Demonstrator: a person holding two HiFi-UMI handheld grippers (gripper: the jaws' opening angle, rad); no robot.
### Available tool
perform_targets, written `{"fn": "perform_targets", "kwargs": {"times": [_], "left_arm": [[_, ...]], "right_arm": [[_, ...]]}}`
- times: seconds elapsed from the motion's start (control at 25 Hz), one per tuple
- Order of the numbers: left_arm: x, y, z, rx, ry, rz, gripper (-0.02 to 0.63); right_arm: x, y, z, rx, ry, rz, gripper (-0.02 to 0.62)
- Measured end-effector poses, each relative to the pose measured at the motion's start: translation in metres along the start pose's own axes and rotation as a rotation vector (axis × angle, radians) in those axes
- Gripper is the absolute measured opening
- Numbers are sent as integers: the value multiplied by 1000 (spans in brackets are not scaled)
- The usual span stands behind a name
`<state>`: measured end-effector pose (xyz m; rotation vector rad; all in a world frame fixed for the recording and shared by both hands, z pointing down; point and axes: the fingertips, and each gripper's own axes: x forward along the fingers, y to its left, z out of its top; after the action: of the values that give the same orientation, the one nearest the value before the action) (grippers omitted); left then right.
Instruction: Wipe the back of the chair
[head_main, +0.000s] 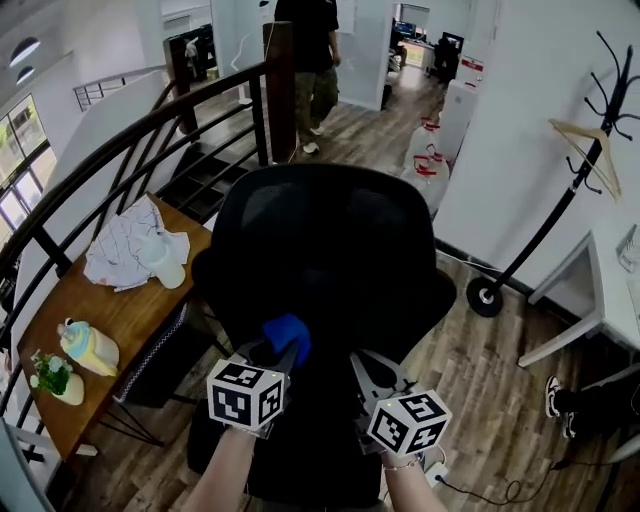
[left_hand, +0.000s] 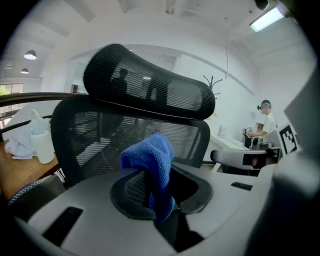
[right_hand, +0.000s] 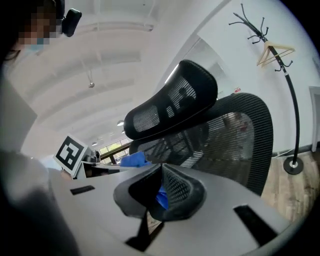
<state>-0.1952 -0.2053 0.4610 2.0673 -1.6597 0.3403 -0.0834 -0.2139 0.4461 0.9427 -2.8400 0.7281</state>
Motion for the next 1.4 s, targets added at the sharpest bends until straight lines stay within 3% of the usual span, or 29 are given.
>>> {"fn": "perform_targets", "kwargs": {"times": [0.68,1.08,1.4], "left_arm": [[100,-181,-27,86,135,-352,75],[146,-213,-44,120,202,-371,75],[164,-185,-47,97,222,-297,75]], "right_arm": [[-112,-100,-8,77,-52,-228,28],[-120,-135,-20,117,-24,-252,28],[-98,-142,-26,135,4,-224,27]]}}
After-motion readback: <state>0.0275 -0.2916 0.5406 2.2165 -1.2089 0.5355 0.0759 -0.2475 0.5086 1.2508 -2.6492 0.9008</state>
